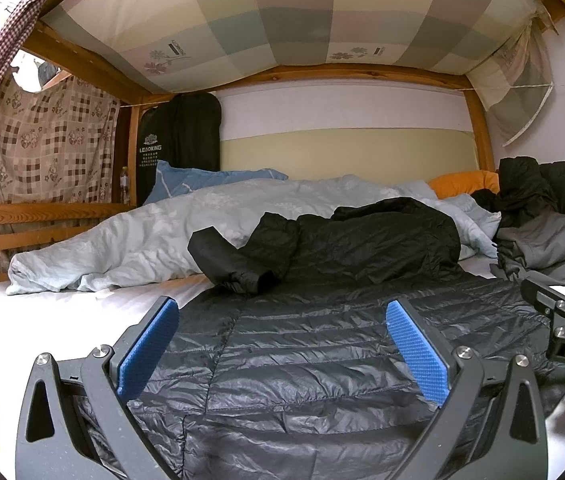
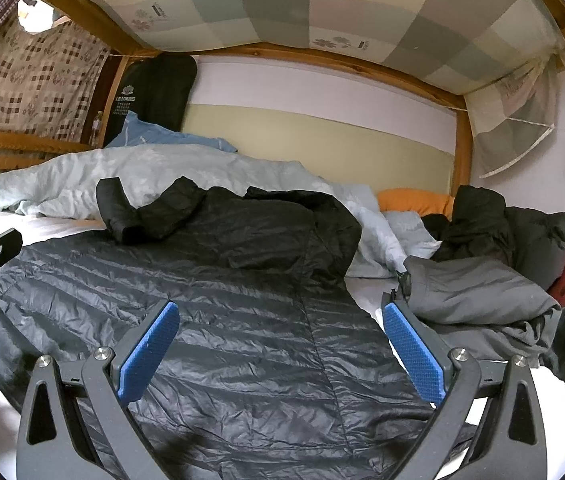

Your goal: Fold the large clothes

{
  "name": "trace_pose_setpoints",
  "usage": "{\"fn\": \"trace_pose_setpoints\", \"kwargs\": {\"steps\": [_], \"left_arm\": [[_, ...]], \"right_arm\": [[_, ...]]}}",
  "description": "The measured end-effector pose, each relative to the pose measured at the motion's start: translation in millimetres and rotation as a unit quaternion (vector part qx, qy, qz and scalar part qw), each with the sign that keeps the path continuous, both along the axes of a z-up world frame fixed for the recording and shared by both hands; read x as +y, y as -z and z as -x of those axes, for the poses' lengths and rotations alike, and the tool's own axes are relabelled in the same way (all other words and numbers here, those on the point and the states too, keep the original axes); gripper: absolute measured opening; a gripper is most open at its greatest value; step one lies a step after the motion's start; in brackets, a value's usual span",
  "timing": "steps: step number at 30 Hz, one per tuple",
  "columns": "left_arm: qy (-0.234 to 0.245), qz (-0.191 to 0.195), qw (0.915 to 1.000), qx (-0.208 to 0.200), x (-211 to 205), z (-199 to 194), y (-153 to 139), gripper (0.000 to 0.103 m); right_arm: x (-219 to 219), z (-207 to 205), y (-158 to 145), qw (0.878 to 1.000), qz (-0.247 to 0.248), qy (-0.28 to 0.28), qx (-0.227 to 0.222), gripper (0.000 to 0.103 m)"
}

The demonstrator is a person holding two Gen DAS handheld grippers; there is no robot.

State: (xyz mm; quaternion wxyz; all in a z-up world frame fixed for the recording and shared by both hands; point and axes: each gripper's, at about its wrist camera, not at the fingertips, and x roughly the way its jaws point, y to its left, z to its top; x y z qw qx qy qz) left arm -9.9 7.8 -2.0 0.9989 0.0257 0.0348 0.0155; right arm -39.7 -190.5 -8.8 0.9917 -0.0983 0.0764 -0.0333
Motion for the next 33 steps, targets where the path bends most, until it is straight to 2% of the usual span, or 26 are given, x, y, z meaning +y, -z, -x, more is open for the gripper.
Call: {"fn": "trace_pose_setpoints", "kwargs": {"steps": [7,10,17,18,19,20,21,22,23,24,28,29,30,31,32,33], "left_arm": [[0.003,0.000,1.0000,0.001,0.7,0.0,1.4,0.103],[0.004,0.001,0.9999,0.016,1.3,-6.5,1.9,0.103],[-0.002,0.007,0.9995,0.031,2.9,-13.0,3.8,0.103],[0.006,0.008,0.9992,0.038,2.6,-15.1,4.7,0.103],[0.044,0.017,0.9973,0.056,3.6,-19.7,6.0,0.103],[0.082,0.032,0.9929,0.081,4.6,-25.8,8.6,0.103],[0.118,0.054,0.9839,0.123,4.7,-36.9,15.1,0.103],[0.123,0.062,0.9789,0.151,4.4,-44.4,20.7,0.103],[0.117,0.066,0.9775,0.163,5.7,-47.9,23.2,0.097],[0.114,0.077,0.9779,0.157,10.7,-46.5,22.3,0.090],[0.120,0.123,0.9763,0.132,30.5,-35.9,19.2,0.089],[0.115,0.120,0.9765,0.137,31.8,-34.0,18.2,0.082],[0.114,0.113,0.9764,0.144,31.4,-32.0,15.7,0.055],[0.109,0.100,0.9769,0.154,29.3,-28.1,11.0,0.041],[0.099,0.088,0.9789,0.156,27.6,-24.6,4.8,0.034],[0.092,0.075,0.9820,0.147,26.7,-18.0,-2.1,0.034]], "right_arm": [[0.0,0.1,0.4,1.000,0.001,0.000,0.001,0.103],[0.7,-1.7,0.9,1.000,0.001,0.001,0.004,0.103],[-20.1,-9.7,-0.8,0.998,-0.057,0.009,0.024,0.103],[-22.8,-9.9,-1.1,0.998,-0.064,0.010,0.025,0.103],[-24.7,-10.0,-1.7,0.997,-0.069,0.009,0.026,0.103],[-26.5,-9.6,-1.9,0.997,-0.073,0.007,0.027,0.103],[-28.1,-10.0,-2.3,0.997,-0.076,0.006,0.029,0.103],[-29.2,-10.2,-2.1,0.996,-0.080,0.009,0.032,0.103],[-28.8,-11.8,-2.1,0.996,-0.081,0.016,0.039,0.103],[-28.1,-13.8,-1.8,0.995,-0.082,0.018,0.052,0.103],[-32.2,-7.0,1.9,0.993,-0.089,0.011,0.081,0.103],[-34.2,-4.5,2.2,0.992,-0.091,0.015,0.084,0.103],[-37.9,-1.4,1.5,0.991,-0.094,0.021,0.089,0.103],[-43.5,2.0,-0.5,0.990,-0.097,0.027,0.095,0.103],[-49.0,4.6,-3.1,0.990,-0.100,0.034,0.098,0.103],[-56.4,7.7,-6.2,0.988,-0.105,0.043,0.101,0.103]]}}
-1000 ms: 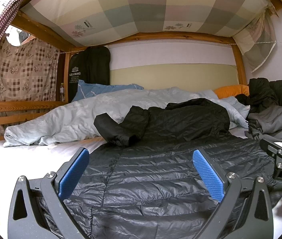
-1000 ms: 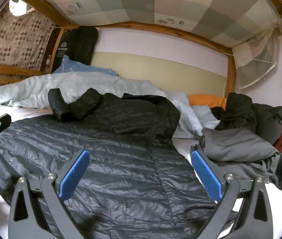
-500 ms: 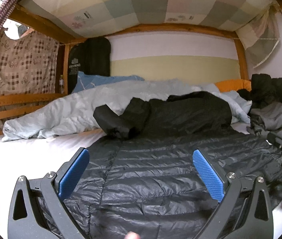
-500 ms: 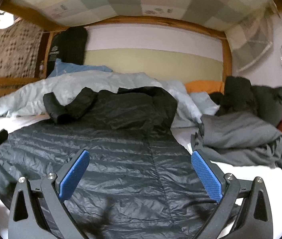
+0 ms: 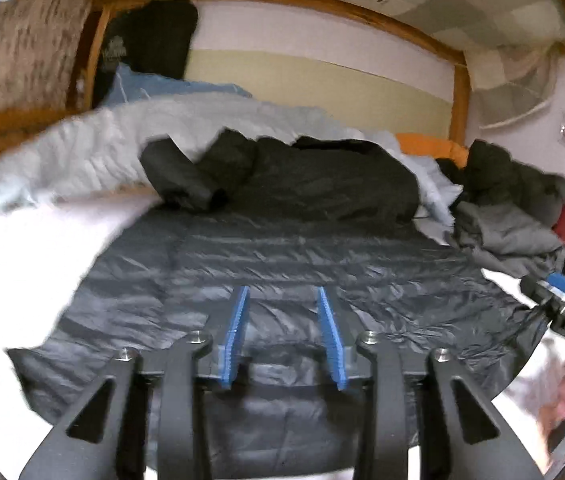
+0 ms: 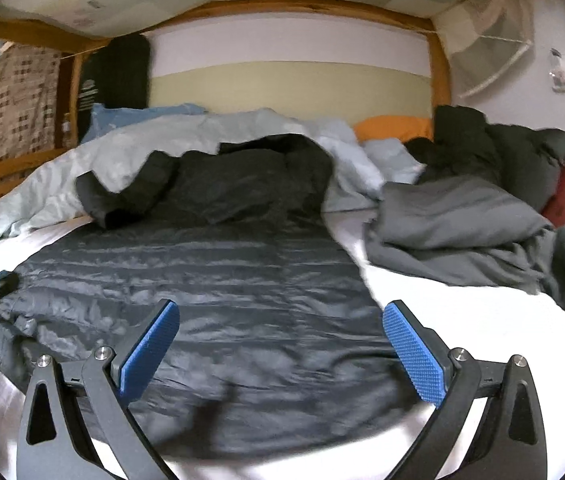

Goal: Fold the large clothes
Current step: 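Grasp the jacket hem with the left gripper while the right gripper grasps the hem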

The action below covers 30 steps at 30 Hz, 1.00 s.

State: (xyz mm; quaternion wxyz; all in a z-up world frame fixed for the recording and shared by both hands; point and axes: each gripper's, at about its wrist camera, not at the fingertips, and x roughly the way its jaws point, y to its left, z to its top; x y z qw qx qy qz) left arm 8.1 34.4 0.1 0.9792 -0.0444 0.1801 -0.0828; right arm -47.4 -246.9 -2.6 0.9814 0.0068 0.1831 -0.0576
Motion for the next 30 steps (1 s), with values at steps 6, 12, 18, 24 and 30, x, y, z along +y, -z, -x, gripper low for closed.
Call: {"fn": "trace_pose_setpoints", "kwargs": {"steps": [6,12,18,24,30], "left_arm": [[-0.057,-0.054,0.9969,0.001,29.6,12.6,-25.6,0.048],[-0.119,0.039,0.9873,0.098,105.4,20.9,10.9,0.066],[-0.078,0.111,0.9821,0.131,121.0,10.8,32.4,0.067],[-0.070,0.145,0.9728,0.166,116.3,-2.0,50.3,0.065],[-0.115,0.161,0.9671,0.160,125.5,5.3,49.5,0.052]], "right_arm": [[-46.2,10.4,5.0,0.997,-0.041,0.031,0.050,0.103],[-98.5,15.5,19.6,0.987,-0.132,0.053,0.076,0.095],[-121.8,2.1,40.2,0.968,-0.225,0.026,0.107,0.070],[-111.0,-10.1,54.7,0.961,-0.245,0.019,0.125,0.020],[-102.2,4.2,35.8,0.973,-0.214,0.028,0.081,0.007]]}}
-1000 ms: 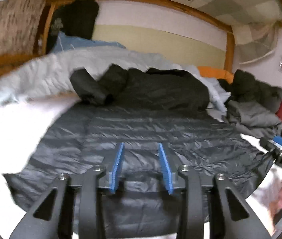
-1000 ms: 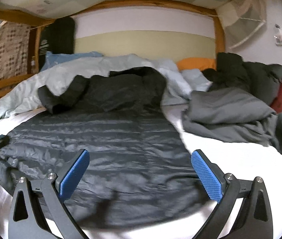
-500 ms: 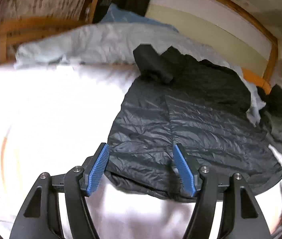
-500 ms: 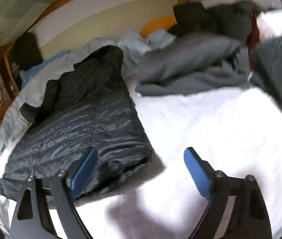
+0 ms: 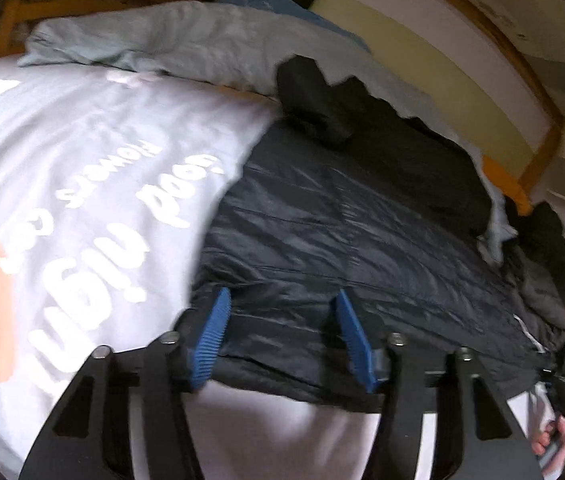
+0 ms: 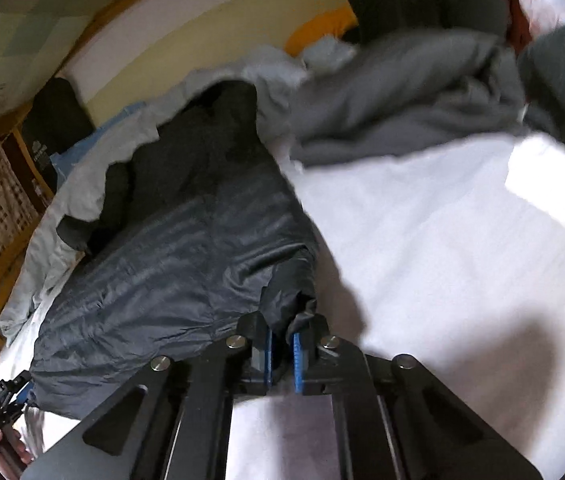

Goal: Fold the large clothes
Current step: 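Grasp the jacket hem with the left gripper while the right gripper grasps the hem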

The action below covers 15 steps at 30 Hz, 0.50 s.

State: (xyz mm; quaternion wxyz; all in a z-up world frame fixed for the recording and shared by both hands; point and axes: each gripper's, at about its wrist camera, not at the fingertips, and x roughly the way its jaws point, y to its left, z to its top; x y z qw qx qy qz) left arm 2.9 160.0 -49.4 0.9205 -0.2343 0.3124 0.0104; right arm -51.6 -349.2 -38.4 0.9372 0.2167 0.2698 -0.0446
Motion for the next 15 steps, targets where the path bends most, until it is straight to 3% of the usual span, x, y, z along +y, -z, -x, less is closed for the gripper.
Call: {"fn": "trace_pose_setpoints", "kwargs": {"steps": [6,7,9,12,13,15], "left_arm": [[-0.008,0.009,0.9999,0.005,5.0,16.5,1.4,0.056],[-0.011,0.001,0.9999,0.005,2.9,17.8,0.6,0.058],[-0.012,-0.026,0.9995,0.012,-4.8,16.2,-3.3,0.079],[-0.038,-0.088,0.9952,0.017,-13.1,19.5,-9.8,0.082],[-0.047,-0.087,0.9951,0.010,-10.3,21.9,-10.6,0.082],[-0.045,-0.047,0.9978,0.014,0.3,22.8,-6.9,0.082]], "right_arm": [[9.7,14.9,-26.2,0.998,0.054,0.010,-0.030,0.007],[11.2,16.4,-27.0,0.998,0.059,0.011,-0.031,0.007],[13.1,18.0,-28.4,0.997,0.065,0.013,-0.030,0.007],[8.0,23.5,-28.6,0.997,0.061,0.024,-0.029,0.007],[3.8,24.8,-26.3,0.998,0.055,0.029,-0.027,0.007],[-4.2,29.3,-21.5,0.998,0.045,0.043,-0.021,0.007]]}}
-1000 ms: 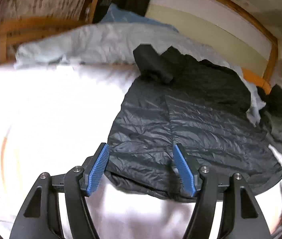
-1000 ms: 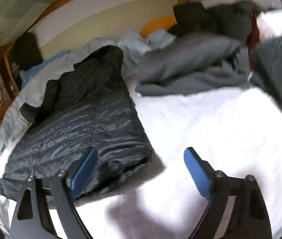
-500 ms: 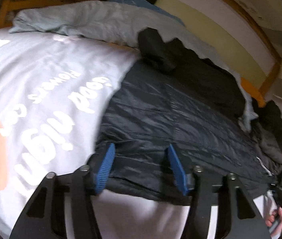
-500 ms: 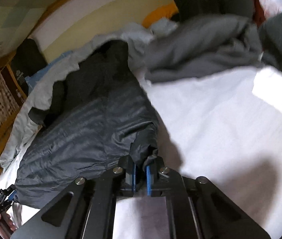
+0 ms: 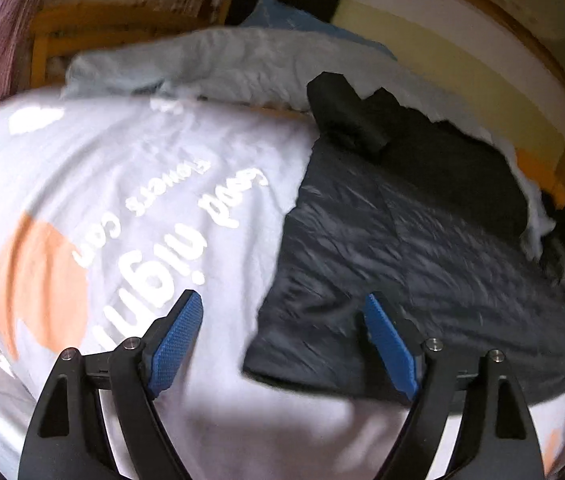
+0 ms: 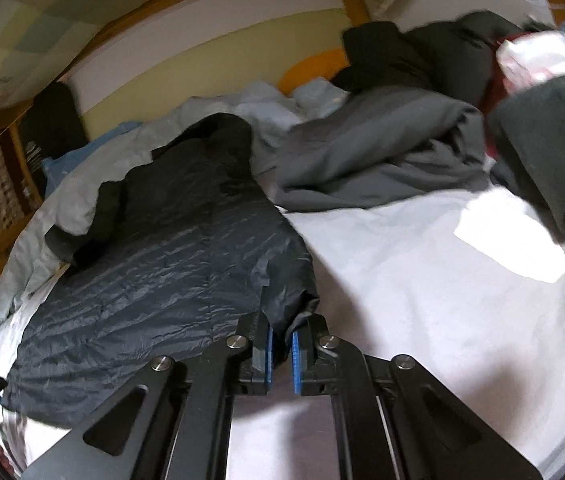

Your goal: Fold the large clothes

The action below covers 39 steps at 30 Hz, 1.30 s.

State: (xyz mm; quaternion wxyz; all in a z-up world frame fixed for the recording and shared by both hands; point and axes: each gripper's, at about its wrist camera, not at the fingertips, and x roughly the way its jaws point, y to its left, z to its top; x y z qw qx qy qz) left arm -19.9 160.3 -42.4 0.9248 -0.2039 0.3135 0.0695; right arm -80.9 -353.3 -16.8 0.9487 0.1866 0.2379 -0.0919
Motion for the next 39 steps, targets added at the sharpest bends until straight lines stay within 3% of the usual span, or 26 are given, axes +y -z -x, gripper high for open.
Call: {"fn": "trace_pose_setpoints", "kwargs": {"steps": [2,4,5,6,7,8,12,16,19,23,26,30,37,39], "left_arm": [[0.033,0.049,0.9982,0.004,5.7,-1.7,7.5,0.080],[0.070,0.045,0.9965,-0.005,2.0,3.6,10.5,0.069],[0.079,0.045,0.9958,-0.006,0.8,6.5,10.9,0.052],[0.094,0.056,0.9939,-0.011,-0.4,9.5,11.0,0.027],[0.108,0.075,0.9911,-0.018,-0.3,11.0,11.6,0.013],[0.114,0.091,0.9890,-0.026,-0.1,12.6,11.2,0.007],[0.080,0.062,0.9901,-0.098,9.1,35.5,-27.8,0.007],[0.079,-0.007,0.9869,-0.141,3.0,61.0,-83.0,0.007],[0.074,-0.062,0.9848,-0.145,-1.5,63.2,-108.8,0.007],[0.093,-0.103,0.9801,-0.142,-5.5,21.2,-128.8,0.007],[0.106,-0.142,0.9788,-0.102,-17.9,-40.7,-121.1,0.007],[0.117,-0.135,0.9830,-0.042,-19.4,-114.8,-84.7,0.007],[0.120,-0.161,0.9794,0.023,-26.0,-165.5,-18.3,0.007],[0.127,-0.162,0.9781,0.033,-29.1,-170.5,-14.4,0.007]], "right_arm": [[-5.3,0.7,1.7,1.000,-0.007,0.006,0.007,0.007],[-3.8,0.8,0.5,1.000,0.007,0.000,0.011,0.007],[-0.4,1.2,-1.1,1.000,0.021,-0.002,0.011,0.007],[2.1,1.6,-2.4,1.000,0.028,-0.003,0.010,0.007],[4.9,2.6,-3.7,0.999,0.035,-0.005,0.010,0.007],[5.2,5.7,-3.5,0.999,0.034,-0.006,0.011,0.007],[-4.1,38.4,-4.2,1.000,-0.019,0.001,-0.002,0.007],[19.2,83.9,-41.7,0.998,0.041,0.001,-0.039,0.007],[32.5,99.7,-76.1,0.994,0.083,-0.004,-0.072,0.007],[35.8,57.8,-102.9,0.990,0.124,-0.013,-0.064,0.007],[34.8,-2.6,-99.3,0.989,0.144,-0.021,-0.036,0.007],[40.5,-76.8,-75.1,0.985,0.169,-0.012,0.003,0.007],[44.6,-141.0,-19.7,0.982,0.180,-0.014,0.060,0.007],[40.9,-142.6,-15.4,0.984,0.173,0.002,0.049,0.011]]}}
